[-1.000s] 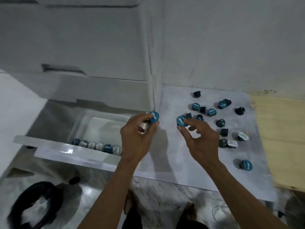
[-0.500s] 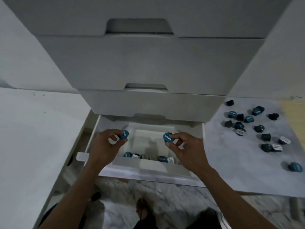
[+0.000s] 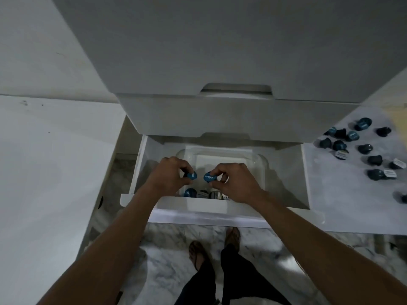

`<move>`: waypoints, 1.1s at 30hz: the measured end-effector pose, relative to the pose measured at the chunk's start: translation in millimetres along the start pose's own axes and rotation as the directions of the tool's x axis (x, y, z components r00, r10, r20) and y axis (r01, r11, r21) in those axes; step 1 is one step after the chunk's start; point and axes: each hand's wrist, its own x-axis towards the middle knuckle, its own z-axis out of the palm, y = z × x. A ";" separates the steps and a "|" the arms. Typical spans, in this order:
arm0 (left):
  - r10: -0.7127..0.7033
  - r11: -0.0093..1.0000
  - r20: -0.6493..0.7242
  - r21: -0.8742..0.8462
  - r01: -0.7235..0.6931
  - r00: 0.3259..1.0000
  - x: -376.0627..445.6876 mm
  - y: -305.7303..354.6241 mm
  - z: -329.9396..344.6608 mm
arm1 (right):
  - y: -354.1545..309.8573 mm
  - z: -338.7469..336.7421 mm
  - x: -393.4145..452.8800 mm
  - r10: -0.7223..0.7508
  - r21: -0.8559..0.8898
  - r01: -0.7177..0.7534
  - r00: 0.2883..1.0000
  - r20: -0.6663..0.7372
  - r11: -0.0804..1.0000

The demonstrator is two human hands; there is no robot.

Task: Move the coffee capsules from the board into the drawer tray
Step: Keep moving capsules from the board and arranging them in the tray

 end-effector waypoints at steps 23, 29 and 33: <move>-0.027 0.974 0.283 0.225 -0.039 0.959 38.6 -18.4 10.3 | 20.6 19.3 45.6 0.070 -0.151 -0.023 0.949 0.308 0.988; -0.023 0.977 0.273 0.208 -0.036 0.962 40.6 -17.9 12.4 | 21.2 14.5 46.7 0.097 -0.091 -0.070 0.937 0.336 0.993; -0.026 0.973 0.271 0.228 -0.038 0.962 40.3 -17.3 14.0 | 19.7 16.6 47.4 0.109 -0.079 -0.086 0.928 0.357 0.993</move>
